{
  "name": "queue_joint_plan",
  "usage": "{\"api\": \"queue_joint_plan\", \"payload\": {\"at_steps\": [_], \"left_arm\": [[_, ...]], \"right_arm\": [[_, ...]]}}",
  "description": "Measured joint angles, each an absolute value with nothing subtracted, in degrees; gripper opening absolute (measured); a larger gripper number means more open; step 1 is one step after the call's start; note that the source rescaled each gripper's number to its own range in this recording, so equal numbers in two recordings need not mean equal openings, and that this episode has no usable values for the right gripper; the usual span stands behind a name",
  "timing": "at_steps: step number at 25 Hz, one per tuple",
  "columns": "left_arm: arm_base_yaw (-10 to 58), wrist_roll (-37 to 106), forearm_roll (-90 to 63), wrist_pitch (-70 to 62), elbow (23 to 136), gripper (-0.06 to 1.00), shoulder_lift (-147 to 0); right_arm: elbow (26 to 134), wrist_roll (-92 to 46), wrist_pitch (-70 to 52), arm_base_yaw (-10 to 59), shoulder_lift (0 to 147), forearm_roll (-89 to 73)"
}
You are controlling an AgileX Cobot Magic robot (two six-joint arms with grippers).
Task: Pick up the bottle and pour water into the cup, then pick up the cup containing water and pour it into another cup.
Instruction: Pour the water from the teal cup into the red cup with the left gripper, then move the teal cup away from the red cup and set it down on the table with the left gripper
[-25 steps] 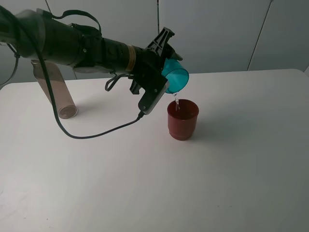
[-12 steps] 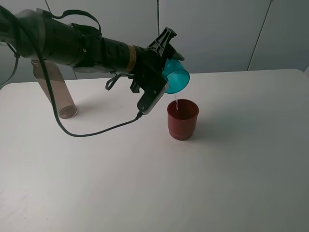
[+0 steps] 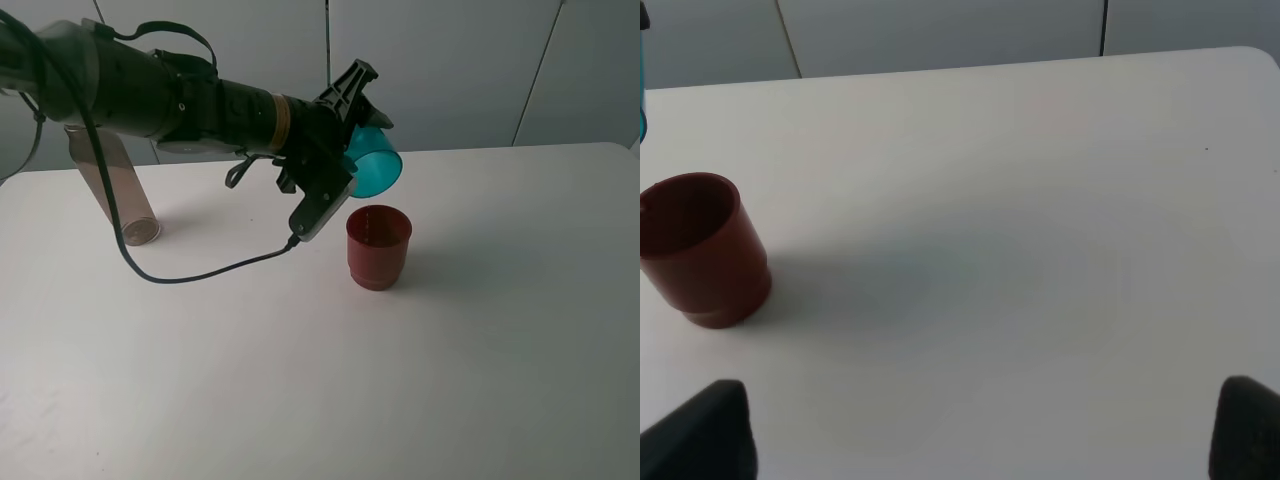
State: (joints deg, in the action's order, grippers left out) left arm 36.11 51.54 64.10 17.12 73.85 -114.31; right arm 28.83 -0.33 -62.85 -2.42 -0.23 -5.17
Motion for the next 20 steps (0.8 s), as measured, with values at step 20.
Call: {"api": "queue_joint_plan", "payload": {"at_steps": [20], "left_arm": [[34.7, 18.2, 43.1, 16.5, 73.8, 0.03, -114.1]], "right_arm": [[28.8, 0.0, -62.8, -2.4, -0.2, -5.2]]}}
